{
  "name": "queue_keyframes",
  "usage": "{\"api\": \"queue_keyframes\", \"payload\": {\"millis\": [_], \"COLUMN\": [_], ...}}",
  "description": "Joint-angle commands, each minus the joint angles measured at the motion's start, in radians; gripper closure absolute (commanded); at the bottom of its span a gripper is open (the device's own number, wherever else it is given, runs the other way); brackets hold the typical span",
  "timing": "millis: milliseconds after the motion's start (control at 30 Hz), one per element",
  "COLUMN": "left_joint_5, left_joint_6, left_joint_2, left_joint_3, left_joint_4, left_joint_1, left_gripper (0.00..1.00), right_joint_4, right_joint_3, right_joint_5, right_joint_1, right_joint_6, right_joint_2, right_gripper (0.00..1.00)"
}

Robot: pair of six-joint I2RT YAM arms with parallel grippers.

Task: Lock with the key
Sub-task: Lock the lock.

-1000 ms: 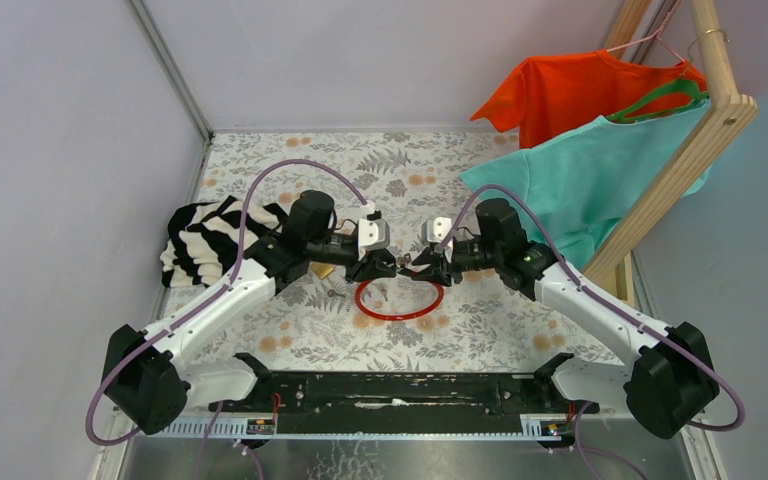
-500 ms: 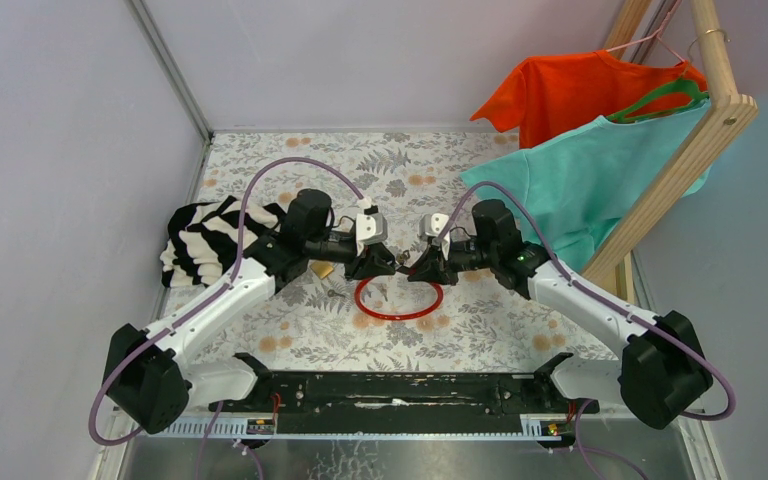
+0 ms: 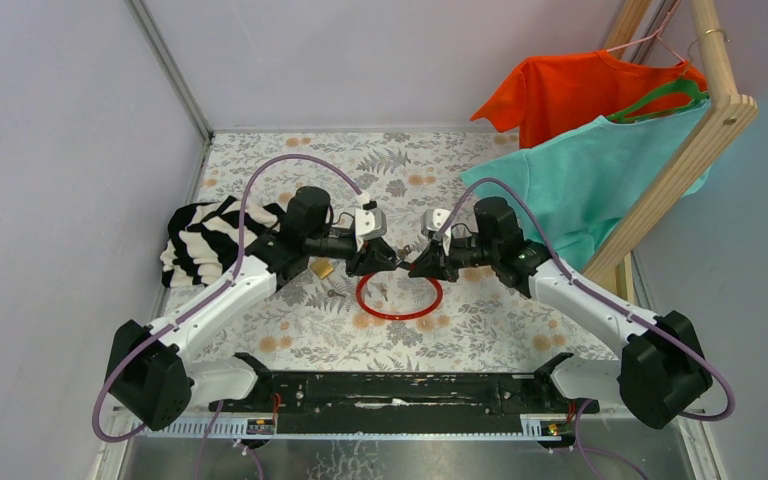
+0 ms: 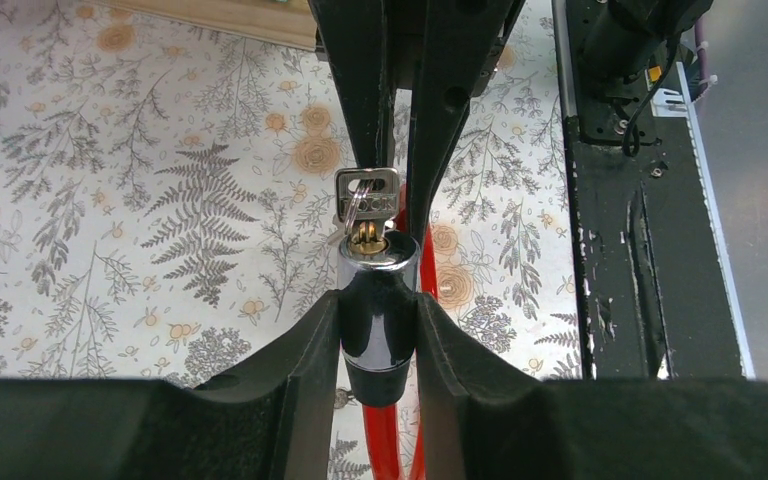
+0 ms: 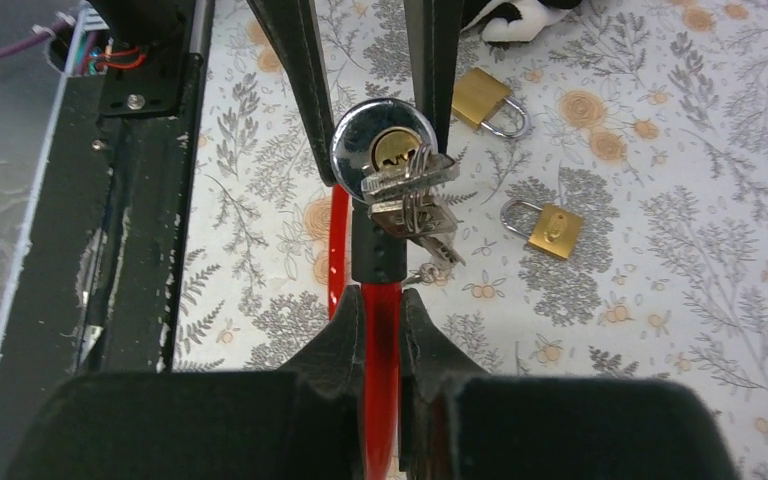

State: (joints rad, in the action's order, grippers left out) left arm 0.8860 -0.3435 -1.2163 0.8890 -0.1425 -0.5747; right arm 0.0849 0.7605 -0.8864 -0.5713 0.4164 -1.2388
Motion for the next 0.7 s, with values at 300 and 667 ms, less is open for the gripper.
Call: {"api": "queue_keyframes", "payload": {"millis": [300, 667], "left_joint_5": [0.102, 0.097], "left_joint_6": [-0.127, -0.155], "left_joint_2": [-0.011, -0.043], "left_joint_3": [0.022, 0.151], "left_joint_4": [-0.094, -0.199], "left_joint_1": [-0.040, -0.045], "left_gripper": [1.00, 1.00], "right_joint_4": [0.085, 0.211], "right_joint_3": [0.067, 0.053], "right_joint_5": [0.096, 0.082], "right_joint_1": [-0.004, -0.004], "right_joint_6": [0.185, 0.067], "right_joint_2": [0.052, 0.070], "right_gripper": [0.94, 0.92]}}
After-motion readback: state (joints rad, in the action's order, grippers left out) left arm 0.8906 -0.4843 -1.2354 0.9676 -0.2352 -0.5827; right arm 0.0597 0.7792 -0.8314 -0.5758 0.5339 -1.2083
